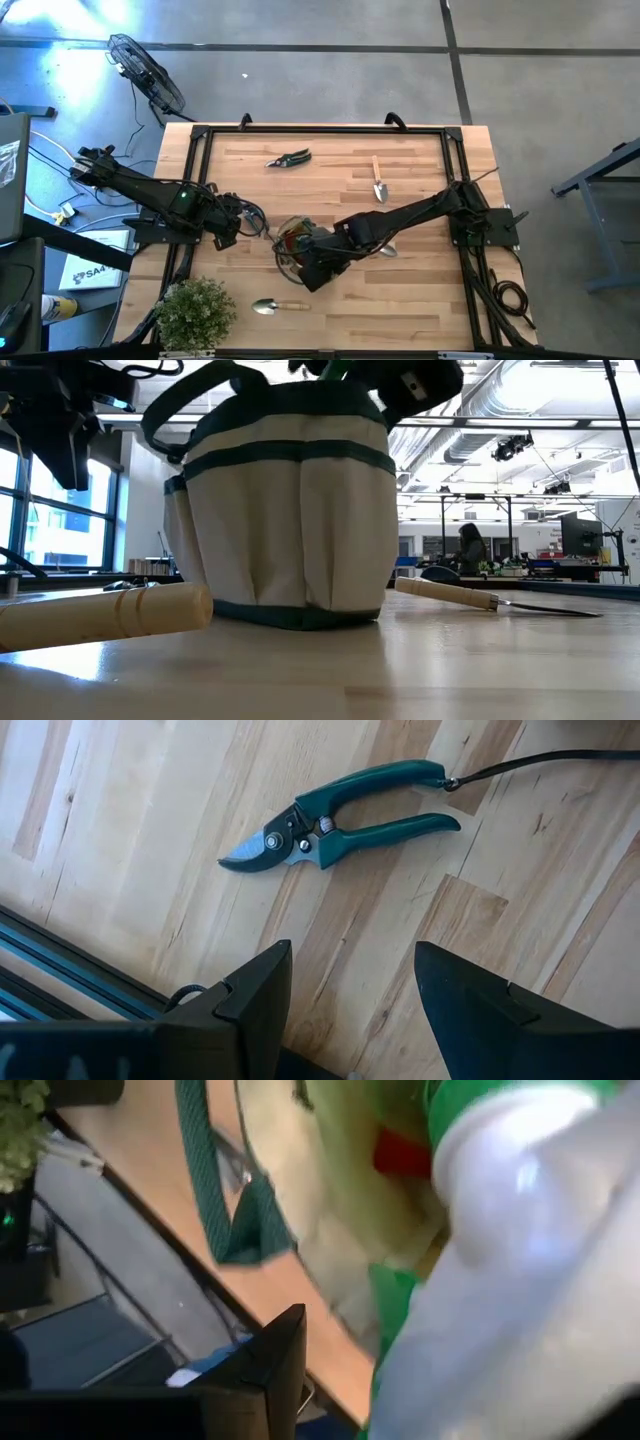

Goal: Pick & Place Garden tools in Gardening bag
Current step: Put the spray bottle into the gardening bag

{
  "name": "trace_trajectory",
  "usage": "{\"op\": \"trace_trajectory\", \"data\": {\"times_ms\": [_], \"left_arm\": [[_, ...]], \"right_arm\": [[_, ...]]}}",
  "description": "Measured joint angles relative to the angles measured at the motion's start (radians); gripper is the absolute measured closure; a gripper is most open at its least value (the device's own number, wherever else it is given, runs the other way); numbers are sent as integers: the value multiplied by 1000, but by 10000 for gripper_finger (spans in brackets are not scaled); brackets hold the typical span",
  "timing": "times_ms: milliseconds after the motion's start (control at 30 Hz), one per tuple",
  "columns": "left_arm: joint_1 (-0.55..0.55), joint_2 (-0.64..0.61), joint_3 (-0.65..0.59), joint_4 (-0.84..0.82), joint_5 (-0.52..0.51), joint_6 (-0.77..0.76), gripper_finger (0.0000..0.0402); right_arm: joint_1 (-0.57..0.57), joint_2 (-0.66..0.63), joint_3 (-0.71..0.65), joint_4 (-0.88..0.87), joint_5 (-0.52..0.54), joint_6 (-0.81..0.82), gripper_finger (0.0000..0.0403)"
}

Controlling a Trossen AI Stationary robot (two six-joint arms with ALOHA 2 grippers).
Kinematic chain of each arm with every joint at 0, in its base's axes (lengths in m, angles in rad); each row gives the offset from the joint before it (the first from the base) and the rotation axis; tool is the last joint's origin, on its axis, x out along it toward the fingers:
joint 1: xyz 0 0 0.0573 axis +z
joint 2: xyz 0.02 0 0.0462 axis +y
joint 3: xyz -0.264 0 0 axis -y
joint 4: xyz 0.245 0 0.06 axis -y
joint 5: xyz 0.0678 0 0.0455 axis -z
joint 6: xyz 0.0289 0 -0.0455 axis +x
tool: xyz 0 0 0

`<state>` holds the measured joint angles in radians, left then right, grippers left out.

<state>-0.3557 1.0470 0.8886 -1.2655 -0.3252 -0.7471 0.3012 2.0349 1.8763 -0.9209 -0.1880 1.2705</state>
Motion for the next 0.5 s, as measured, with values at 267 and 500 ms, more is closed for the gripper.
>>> {"op": "trace_trajectory", "data": {"times_ms": [267,500], "left_arm": [[0,-1,0,0,0,0,199],[0,0,0,0,0,0,199]], "right_arm": [[0,-12,0,-44,-87,18,254],[0,-16,0,-41,-179,34,254]]}}
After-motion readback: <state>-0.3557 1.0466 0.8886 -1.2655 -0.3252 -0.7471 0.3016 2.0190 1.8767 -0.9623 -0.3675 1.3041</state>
